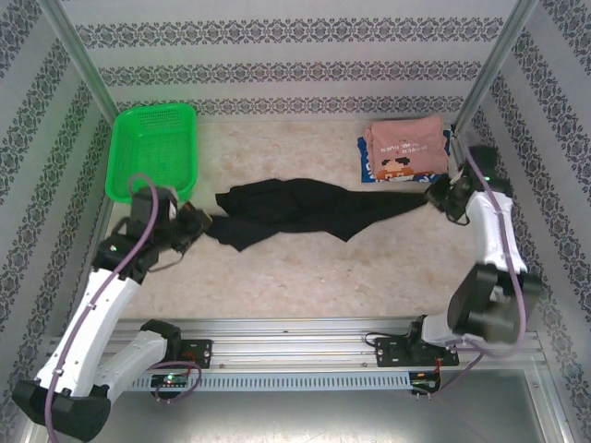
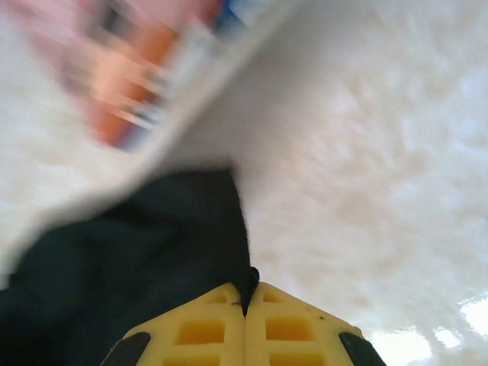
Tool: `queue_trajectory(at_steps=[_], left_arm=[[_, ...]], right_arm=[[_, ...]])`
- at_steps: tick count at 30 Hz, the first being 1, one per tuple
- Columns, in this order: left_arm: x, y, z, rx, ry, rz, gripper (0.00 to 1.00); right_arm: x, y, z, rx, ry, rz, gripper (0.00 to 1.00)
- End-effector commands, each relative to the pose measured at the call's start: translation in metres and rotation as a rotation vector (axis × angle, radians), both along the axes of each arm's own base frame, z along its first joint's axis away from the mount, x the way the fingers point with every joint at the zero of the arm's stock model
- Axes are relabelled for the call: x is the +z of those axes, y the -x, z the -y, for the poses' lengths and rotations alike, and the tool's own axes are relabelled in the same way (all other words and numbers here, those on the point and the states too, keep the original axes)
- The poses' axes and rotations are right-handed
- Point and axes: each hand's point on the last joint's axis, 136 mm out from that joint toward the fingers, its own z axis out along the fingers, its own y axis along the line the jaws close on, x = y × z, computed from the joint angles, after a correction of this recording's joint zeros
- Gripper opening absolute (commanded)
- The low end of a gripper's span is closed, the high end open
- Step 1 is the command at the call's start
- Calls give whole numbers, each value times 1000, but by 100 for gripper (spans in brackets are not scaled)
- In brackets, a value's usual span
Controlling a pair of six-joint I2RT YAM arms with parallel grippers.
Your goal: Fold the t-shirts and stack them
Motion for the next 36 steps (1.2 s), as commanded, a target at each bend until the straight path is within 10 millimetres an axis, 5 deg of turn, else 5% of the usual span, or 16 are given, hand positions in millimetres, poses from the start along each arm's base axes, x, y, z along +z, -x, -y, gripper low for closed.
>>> queue_trajectory(at_steps=[1, 5, 13, 16, 20, 27, 31, 36], left_arm=[[90, -21, -8, -21, -42, 231, 0], [176, -37, -21, -4, -82, 408, 0], [280, -56, -28, -1, -77, 626, 0], [305, -69, -24, -22, -75, 678, 0], [313, -98, -24, -32, -73, 696, 0], [336, -166, -5, -131, 64, 792, 0], [363, -196, -1, -166, 183, 911, 0], [386, -215, -23, -108, 301, 1026, 0]], right_arm=[[97, -4, -12, -7, -87, 258, 0], [187, 2, -15, -6, -136, 466, 0], [310, 29, -26, 56, -165, 744, 0], [325, 26, -29, 86, -184, 768, 0], [318, 10, -22, 85, -186, 754, 0], [319, -47, -17, 147, -231, 775, 0], [340, -79, -18, 197, -253, 832, 0], [381, -99, -8, 225, -258, 938, 0]])
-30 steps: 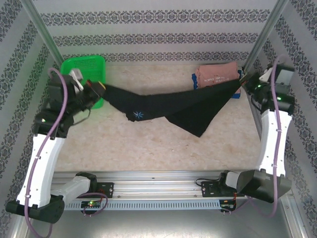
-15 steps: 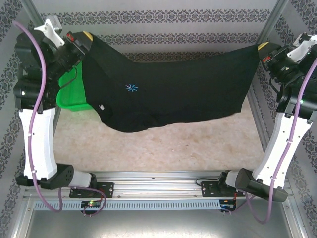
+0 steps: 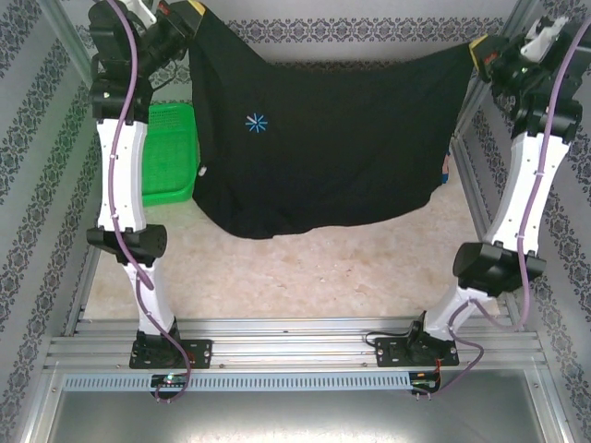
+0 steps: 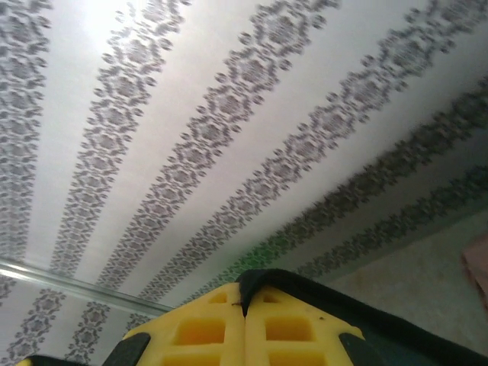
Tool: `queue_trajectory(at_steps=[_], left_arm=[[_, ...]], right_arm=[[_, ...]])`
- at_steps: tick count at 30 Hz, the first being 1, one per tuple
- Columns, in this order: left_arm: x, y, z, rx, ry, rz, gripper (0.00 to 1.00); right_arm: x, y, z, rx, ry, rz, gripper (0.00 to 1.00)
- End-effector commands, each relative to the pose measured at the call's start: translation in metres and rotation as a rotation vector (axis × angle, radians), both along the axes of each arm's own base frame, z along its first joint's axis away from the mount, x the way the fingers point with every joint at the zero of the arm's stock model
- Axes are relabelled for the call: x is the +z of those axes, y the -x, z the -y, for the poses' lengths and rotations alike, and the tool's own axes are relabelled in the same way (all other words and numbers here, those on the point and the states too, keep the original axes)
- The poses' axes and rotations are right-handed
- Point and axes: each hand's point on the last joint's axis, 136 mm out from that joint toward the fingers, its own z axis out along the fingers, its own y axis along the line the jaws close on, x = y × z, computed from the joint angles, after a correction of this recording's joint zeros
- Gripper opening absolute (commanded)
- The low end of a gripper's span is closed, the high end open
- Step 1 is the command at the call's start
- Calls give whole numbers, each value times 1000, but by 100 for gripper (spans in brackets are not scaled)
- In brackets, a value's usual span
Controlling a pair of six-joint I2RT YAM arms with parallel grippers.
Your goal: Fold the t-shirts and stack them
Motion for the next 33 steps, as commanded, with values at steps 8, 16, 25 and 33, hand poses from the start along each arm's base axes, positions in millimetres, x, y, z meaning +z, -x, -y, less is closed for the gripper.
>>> queue_trajectory(at_steps=[8, 16, 25, 33], left_arm=[[117, 55, -71, 115, 146, 416, 0], [132, 71, -85, 138, 111, 499, 0], [56, 71, -65, 84, -65, 255, 0], [-166, 149, -59, 134, -30, -219, 0]], right_arm=[[117, 9, 32, -17, -106, 382, 0], [132, 11, 47, -37, -91, 483, 0], [18, 8, 16, 105, -21, 143, 0], [-209, 97, -10, 53, -95, -260, 0]])
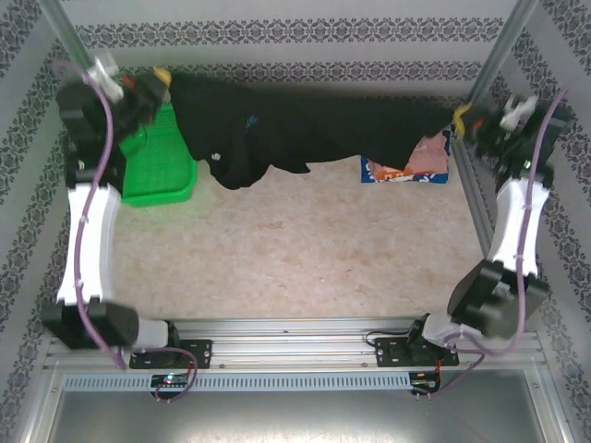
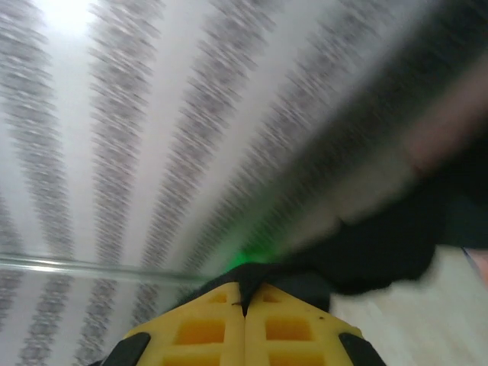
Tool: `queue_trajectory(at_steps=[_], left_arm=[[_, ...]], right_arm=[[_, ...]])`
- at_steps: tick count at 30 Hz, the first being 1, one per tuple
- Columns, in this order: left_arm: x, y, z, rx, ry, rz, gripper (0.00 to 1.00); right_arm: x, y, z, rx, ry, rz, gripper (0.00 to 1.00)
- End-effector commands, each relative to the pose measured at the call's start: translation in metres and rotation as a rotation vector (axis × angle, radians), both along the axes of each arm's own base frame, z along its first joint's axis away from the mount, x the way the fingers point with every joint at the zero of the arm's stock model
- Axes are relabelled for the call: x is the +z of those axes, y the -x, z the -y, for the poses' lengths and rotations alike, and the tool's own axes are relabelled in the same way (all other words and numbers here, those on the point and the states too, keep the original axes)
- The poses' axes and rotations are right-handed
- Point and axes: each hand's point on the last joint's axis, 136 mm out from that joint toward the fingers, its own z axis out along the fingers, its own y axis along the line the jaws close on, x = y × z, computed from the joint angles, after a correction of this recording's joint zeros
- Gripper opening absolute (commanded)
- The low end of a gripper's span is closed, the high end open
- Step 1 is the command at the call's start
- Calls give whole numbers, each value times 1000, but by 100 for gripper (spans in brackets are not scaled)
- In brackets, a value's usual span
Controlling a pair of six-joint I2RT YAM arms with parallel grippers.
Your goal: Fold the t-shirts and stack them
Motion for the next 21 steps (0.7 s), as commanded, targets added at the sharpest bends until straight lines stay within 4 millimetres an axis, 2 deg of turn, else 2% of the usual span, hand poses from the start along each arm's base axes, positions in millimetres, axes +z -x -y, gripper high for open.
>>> queue_trajectory(at_steps=[1, 3, 5, 9, 11, 15, 21], left_arm=[[-80, 48, -4, 53, -37, -125, 0], [-128, 80, 1, 54, -42, -228, 0], [-167, 109, 2, 72, -40, -327, 0], [-219, 164, -1, 141, -65, -483, 0], [-234, 184, -3, 161, -86, -542, 0], [-259, 218, -12, 234, -137, -671, 0], [-290, 259, -24, 321, -174, -857, 0]], right_arm=[[-51, 48, -19, 34, 80, -26, 0], [-90, 73, -31, 32, 90, -109, 0], [-122, 90, -43, 40, 75, -172, 0], [-172, 123, -62, 51, 46, -331, 0], [-187, 137, -69, 62, 59, -405, 0], [-200, 171, -85, 102, 105, -530, 0], [-220, 224, -91, 85, 162, -732, 0]])
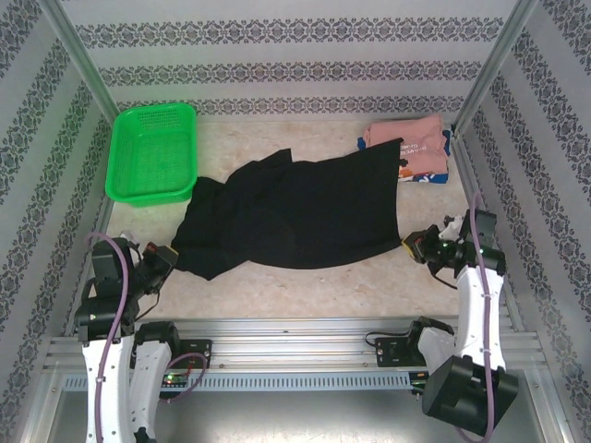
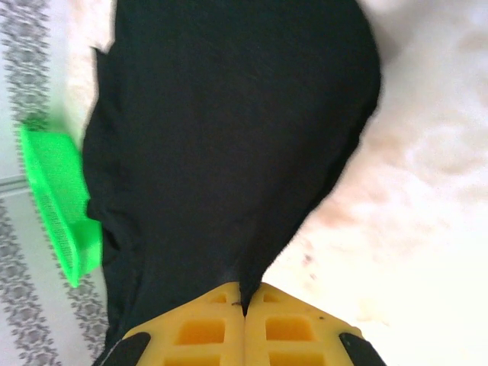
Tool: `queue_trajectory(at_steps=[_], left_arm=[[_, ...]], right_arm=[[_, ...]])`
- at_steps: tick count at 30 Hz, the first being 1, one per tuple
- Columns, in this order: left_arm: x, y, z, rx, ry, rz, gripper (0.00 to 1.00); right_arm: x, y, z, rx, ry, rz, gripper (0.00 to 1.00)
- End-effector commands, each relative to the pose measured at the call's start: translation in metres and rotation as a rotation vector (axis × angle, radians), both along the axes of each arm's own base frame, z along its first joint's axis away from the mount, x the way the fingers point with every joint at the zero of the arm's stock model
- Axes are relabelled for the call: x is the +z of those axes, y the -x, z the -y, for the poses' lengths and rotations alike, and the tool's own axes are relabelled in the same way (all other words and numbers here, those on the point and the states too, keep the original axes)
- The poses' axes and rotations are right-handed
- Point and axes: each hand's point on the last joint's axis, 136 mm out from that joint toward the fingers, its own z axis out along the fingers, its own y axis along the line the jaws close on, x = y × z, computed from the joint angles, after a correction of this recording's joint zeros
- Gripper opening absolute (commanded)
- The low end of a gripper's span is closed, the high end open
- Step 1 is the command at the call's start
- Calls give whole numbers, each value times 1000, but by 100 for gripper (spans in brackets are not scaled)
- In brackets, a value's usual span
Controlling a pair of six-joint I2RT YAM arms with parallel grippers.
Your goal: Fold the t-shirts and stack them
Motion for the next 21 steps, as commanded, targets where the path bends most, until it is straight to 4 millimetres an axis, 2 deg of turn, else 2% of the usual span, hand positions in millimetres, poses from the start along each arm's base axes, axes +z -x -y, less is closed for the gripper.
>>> queue_trajectory(at_steps=[1, 4, 9, 12, 14, 16, 21], left_arm=[[-26, 37, -11, 61, -53, -166, 0], [-34, 46, -11, 70, -48, -197, 0], [-28, 63, -9, 56, -66, -233, 0], [-31, 74, -10, 65, -73, -275, 0], [-32, 75, -14, 80, -88, -285, 0], [-33, 68, -16, 78, -98, -282, 0], [-35, 32, -20, 64, -97, -260, 0]], right_arm=[[-19, 45, -1, -3, 68, -184, 0], [-17, 65, 0, -35, 102, -229, 0], [-5, 100, 0, -75, 152, -271, 0], [-4, 119, -3, -83, 169, -306, 0], [-4, 124, -3, -106, 172, -300, 0], [-6, 120, -2, -119, 167, -287, 0], [-15, 94, 10, -114, 187, -268, 0]])
